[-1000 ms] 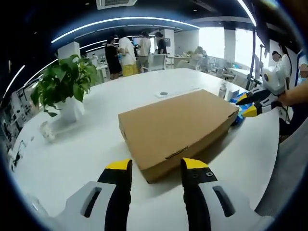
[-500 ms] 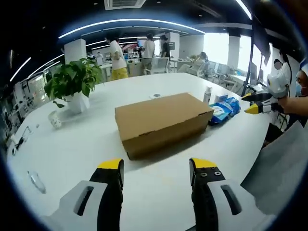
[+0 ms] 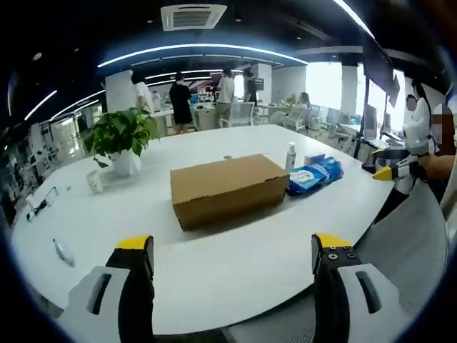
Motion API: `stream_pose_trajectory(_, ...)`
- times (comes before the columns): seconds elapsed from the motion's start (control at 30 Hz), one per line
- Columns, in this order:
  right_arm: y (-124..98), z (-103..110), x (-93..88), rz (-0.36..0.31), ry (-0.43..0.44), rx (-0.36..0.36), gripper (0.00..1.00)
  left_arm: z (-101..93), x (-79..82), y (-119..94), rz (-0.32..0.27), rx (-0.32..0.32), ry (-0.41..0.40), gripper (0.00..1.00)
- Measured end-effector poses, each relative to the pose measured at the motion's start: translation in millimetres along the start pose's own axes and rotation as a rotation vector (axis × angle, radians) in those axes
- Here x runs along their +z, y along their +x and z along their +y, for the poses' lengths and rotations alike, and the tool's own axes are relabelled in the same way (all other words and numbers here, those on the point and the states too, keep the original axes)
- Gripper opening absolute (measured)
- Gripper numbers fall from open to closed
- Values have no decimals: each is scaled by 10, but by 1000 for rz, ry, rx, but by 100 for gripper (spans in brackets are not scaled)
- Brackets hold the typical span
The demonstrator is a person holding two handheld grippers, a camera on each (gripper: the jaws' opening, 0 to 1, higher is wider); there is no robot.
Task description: Operate the shoe box by opening the lid, removing the specified soft item, and placing it in the target area until the item is outside and the box remains undamaged.
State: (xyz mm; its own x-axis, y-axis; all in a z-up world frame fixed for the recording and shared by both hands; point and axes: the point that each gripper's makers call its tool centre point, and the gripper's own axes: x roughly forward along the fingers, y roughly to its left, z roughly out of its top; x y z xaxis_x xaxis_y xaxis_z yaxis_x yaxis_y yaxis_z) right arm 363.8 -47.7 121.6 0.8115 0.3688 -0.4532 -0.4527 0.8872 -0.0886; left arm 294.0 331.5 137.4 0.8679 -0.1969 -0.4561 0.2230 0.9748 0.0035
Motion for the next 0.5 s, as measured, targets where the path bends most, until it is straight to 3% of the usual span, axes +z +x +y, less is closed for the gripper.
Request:
stream_pose_trajectory(0.13,-88,38,-9,-41,-5,-12,96,18,-27,-51,-25,35,-13,100)
stream_pose_trajectory(0.5,-116,93,-20,-42,-14,1,96,5,-108,-63,-9,24,18,100)
